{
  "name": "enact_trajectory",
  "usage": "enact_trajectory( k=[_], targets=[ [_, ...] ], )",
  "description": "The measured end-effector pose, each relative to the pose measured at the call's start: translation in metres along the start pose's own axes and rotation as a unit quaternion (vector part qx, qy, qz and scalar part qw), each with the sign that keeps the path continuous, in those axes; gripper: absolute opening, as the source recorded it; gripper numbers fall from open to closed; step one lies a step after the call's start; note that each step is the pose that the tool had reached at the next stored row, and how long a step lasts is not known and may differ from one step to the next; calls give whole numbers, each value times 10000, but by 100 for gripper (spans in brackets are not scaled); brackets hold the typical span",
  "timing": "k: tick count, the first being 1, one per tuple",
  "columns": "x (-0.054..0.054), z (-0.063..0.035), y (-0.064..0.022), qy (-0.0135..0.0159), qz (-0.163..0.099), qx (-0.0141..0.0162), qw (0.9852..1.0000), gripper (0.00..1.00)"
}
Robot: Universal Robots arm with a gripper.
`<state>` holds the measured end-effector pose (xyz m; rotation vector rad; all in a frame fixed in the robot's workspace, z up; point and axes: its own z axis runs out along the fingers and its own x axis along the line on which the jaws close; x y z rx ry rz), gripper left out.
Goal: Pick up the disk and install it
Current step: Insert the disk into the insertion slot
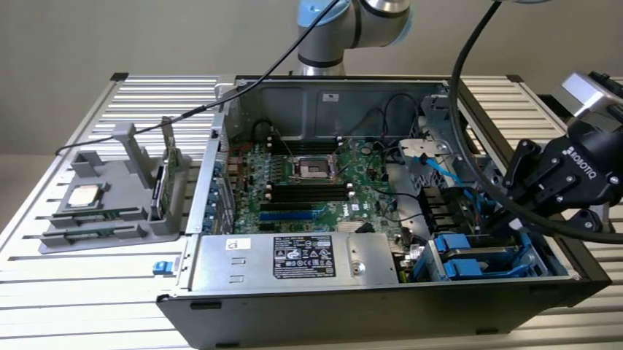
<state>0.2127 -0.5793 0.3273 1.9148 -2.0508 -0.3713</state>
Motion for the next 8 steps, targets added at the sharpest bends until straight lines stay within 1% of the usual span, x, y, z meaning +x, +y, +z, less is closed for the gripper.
enact_trajectory(
  k=[8],
  targets=[
    [0,1,0,37,-33,3,10000,17]
  ],
)
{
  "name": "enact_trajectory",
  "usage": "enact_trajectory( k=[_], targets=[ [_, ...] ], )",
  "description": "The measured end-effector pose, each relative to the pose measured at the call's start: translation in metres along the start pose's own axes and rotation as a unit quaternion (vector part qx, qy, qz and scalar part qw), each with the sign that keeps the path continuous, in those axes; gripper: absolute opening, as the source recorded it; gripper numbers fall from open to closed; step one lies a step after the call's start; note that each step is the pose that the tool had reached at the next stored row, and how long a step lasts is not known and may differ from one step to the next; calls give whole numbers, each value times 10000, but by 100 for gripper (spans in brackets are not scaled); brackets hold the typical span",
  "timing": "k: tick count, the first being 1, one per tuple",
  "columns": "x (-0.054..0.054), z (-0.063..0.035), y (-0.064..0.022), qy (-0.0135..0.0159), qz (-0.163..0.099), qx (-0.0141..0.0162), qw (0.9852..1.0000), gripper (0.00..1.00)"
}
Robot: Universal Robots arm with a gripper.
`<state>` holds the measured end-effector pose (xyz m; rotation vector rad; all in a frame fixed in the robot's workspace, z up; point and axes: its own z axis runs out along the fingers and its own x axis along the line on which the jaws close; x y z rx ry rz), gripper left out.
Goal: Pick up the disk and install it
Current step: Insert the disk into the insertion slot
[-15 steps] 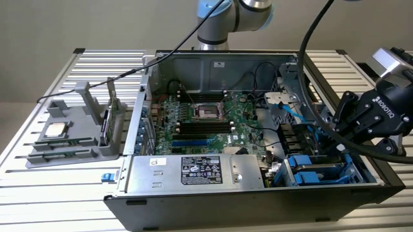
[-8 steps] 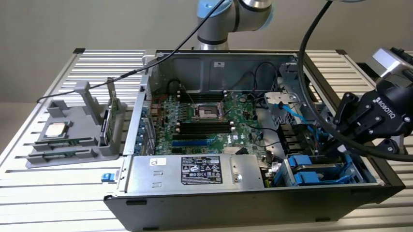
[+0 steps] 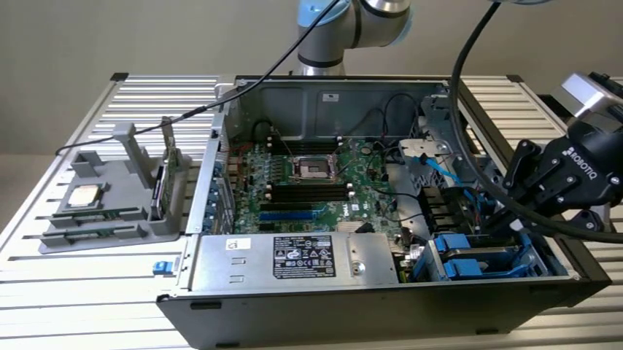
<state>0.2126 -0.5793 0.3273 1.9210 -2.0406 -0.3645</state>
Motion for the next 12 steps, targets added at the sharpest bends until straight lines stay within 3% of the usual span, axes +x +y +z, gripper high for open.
enact_trajectory(
  k=[12],
  targets=[
    [-1,5,4,57,-90,7,9999,17]
  ],
)
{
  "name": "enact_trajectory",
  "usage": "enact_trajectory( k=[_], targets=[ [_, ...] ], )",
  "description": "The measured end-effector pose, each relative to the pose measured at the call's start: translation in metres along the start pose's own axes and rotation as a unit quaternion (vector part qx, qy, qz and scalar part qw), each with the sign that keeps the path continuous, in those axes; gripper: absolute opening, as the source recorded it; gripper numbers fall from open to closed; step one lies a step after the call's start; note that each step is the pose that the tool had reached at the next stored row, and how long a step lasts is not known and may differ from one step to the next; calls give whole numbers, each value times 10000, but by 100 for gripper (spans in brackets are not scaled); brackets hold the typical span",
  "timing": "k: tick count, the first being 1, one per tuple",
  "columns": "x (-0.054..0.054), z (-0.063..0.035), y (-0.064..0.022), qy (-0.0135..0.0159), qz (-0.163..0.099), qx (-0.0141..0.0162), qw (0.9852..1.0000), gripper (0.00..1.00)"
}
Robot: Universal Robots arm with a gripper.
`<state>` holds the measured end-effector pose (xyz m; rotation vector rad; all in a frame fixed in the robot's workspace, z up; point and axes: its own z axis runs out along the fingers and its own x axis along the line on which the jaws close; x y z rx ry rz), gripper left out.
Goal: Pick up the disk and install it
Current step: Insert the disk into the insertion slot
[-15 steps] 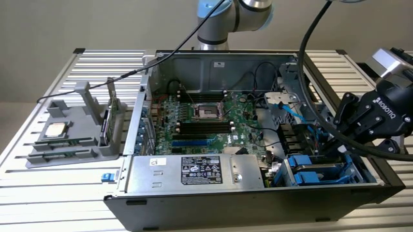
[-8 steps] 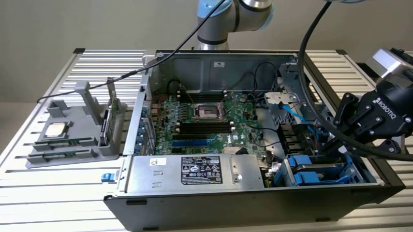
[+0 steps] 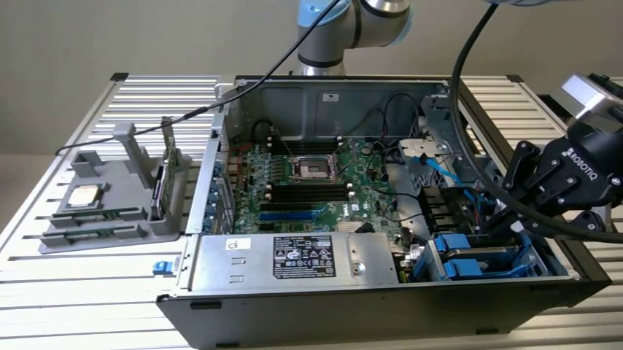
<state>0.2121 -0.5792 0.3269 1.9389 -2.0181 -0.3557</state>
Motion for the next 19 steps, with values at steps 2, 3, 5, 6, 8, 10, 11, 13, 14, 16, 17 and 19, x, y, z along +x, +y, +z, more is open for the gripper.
enact_trajectory(
  k=[2,3,5,6,8,10,11,13,14,16,17,19],
  targets=[
    [-1,1,1,10,-20,1,10000,17],
    [-2,2,1,17,-34,2,10000,17],
    [-4,2,2,27,-59,4,10000,17],
    [-5,2,2,33,-72,4,10000,17],
    [-9,2,3,44,-97,6,9999,17],
    [-15,2,3,55,-122,7,9999,17],
    [-17,3,3,59,-134,8,9999,17],
    [-19,3,3,67,-153,9,9999,17],
    [-22,2,4,71,-159,10,9998,17],
    [-32,2,5,77,-173,11,9998,17],
    [-38,2,5,79,-180,11,9998,17],
    [-44,2,5,87,-199,12,9998,17]
  ],
)
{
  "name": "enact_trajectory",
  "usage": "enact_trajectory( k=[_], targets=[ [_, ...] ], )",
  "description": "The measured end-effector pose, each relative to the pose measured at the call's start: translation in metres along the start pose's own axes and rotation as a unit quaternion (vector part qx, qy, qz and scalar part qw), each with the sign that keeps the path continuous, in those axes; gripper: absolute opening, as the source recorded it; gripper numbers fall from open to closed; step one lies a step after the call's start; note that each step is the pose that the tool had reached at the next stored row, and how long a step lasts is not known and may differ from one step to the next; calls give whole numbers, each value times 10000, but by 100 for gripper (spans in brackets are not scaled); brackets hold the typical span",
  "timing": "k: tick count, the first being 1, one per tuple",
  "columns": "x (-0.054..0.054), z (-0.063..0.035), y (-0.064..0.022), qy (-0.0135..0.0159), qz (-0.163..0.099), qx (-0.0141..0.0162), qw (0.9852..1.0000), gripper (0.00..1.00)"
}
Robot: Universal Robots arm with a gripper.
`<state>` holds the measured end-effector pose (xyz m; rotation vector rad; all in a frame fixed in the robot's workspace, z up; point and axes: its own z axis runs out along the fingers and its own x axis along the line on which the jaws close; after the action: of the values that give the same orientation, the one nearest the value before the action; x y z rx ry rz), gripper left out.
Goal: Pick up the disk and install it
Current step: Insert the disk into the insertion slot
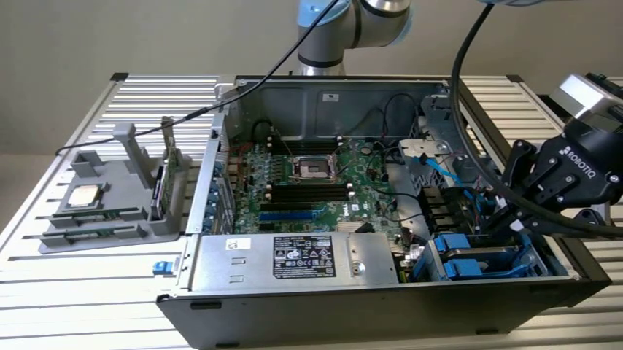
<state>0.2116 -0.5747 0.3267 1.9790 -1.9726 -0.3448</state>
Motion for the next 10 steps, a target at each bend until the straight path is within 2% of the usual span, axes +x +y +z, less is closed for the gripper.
enact_trajectory(
  k=[10],
  targets=[
    [-13,0,0,39,-92,6,9999,17]
  ],
)
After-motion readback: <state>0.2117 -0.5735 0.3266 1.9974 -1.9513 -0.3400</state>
